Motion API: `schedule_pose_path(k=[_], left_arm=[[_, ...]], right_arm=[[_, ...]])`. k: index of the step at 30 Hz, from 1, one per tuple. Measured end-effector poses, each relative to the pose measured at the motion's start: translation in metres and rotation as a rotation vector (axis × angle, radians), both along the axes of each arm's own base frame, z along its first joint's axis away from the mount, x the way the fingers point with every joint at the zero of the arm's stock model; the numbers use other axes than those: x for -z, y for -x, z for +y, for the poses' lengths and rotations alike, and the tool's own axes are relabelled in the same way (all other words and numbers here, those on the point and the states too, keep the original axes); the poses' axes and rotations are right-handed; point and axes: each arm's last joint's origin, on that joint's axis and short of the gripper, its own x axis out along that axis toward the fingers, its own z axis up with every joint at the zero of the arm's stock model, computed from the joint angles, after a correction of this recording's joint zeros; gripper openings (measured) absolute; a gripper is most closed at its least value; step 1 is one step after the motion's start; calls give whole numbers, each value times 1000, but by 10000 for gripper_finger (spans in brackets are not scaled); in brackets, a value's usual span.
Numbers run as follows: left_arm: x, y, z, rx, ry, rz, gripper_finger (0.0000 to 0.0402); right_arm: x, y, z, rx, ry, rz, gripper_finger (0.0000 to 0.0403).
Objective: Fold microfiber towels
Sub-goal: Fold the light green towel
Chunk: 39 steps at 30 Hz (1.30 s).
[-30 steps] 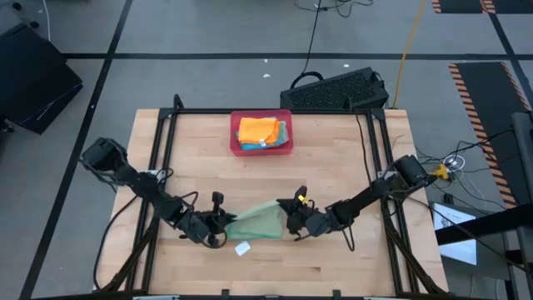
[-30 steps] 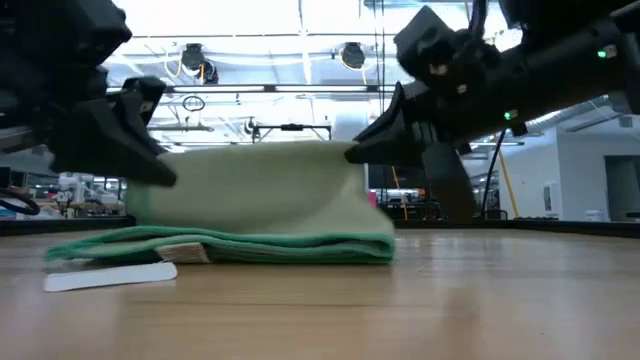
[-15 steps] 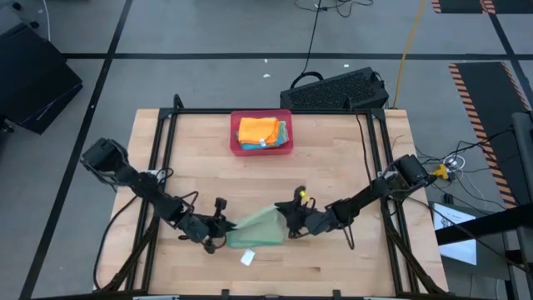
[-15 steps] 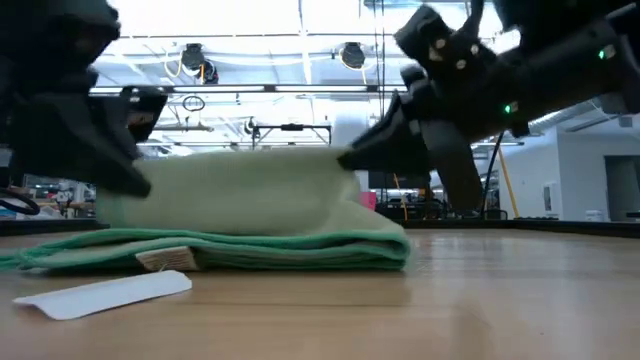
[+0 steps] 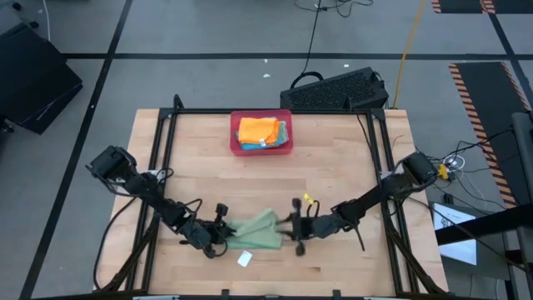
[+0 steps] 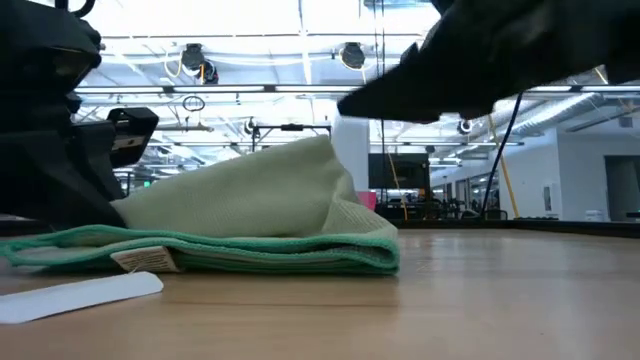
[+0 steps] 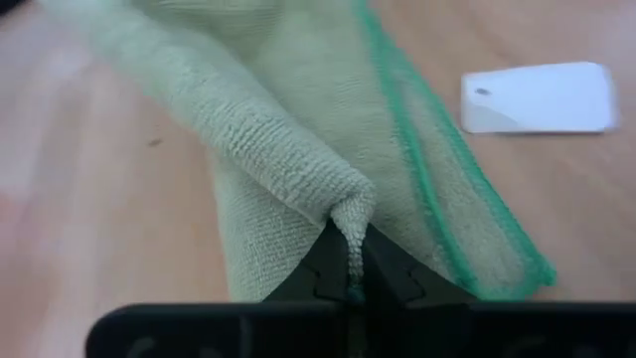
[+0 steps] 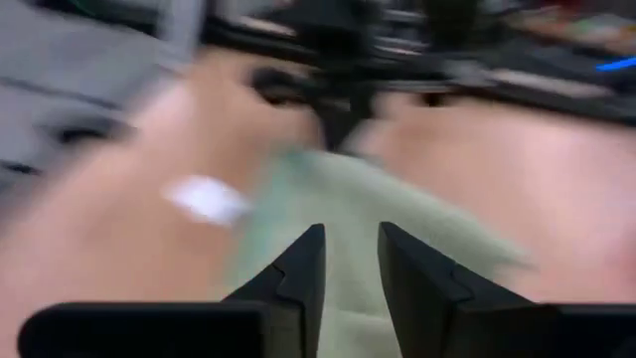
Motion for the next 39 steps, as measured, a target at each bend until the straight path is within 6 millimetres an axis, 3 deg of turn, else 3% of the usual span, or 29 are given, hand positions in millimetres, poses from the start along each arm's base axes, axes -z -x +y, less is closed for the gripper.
schedule_pose_path(k=[3,9,16,21,24,30,39], left_arm=[[-1,-1,3,-60,-41,-31,13],[-4,-5,11,-138,-109,-74,9],[-22,-11,20,-182,-122,-142,12],[-49,-8,22,-156,-139,-229,6],[-55,-4,17,-82,-113,-230,11],[-36,3,16,-95,-99,-90,6],[-15,1,18,-104,-174,-8,6]], right_arm=[[8,-4,2,-40,-157,12,68],[36,-10,2,18,-252,43,23],[66,-27,1,147,-209,107,1],[74,-33,-20,334,-135,152,1],[72,-37,-34,395,-120,146,1],[70,-44,-52,394,-55,154,0],[67,-47,-59,270,8,176,0]])
